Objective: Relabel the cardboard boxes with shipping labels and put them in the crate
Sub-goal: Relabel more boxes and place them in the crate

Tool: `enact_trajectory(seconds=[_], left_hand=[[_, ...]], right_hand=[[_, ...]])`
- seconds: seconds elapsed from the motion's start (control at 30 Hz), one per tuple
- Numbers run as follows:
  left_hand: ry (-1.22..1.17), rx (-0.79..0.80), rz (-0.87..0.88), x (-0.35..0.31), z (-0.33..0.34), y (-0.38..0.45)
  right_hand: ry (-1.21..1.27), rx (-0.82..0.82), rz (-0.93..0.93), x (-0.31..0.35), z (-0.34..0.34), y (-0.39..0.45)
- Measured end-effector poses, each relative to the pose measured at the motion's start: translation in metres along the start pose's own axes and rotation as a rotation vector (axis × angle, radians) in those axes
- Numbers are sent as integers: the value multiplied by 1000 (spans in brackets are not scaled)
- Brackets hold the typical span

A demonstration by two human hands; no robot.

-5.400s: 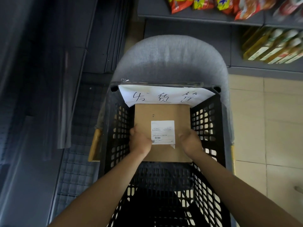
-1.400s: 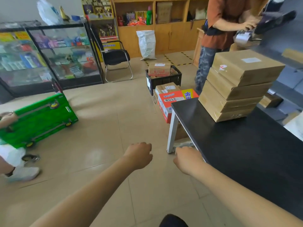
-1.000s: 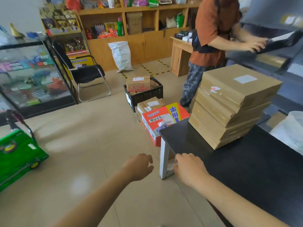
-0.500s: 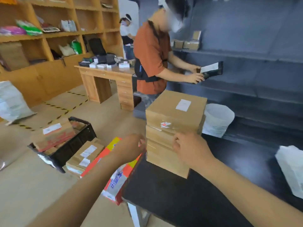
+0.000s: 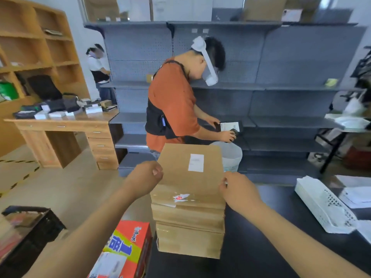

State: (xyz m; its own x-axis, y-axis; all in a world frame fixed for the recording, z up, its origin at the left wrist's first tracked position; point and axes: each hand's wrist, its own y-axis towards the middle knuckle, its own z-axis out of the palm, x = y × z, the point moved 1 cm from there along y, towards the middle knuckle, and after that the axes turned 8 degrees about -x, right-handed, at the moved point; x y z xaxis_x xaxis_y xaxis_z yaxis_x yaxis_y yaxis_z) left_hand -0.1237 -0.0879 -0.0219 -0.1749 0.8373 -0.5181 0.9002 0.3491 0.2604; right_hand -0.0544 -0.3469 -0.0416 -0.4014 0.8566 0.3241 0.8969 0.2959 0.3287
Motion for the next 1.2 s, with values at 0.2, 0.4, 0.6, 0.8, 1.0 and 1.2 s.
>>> enact_trajectory(seconds=[0.2, 0.4, 0.6, 0.8, 1.0, 1.2], left_hand=[[26, -24, -119, 9, 25, 54], [19, -2, -343, 37, 56, 88], [-3, 112, -374, 50, 75, 92], [-151, 62, -381, 40, 72, 96], [-194, 56, -304, 15, 62, 101], [-298, 94, -184, -37, 83, 103]], right_hand=[[24, 10, 53, -13, 16, 48], [50, 78, 228, -21, 38, 83], [214, 209, 374, -27, 59, 92], [286, 140, 440, -23, 62, 89], [237, 83, 462, -29, 46, 87], [233, -22, 540, -71, 16, 67]])
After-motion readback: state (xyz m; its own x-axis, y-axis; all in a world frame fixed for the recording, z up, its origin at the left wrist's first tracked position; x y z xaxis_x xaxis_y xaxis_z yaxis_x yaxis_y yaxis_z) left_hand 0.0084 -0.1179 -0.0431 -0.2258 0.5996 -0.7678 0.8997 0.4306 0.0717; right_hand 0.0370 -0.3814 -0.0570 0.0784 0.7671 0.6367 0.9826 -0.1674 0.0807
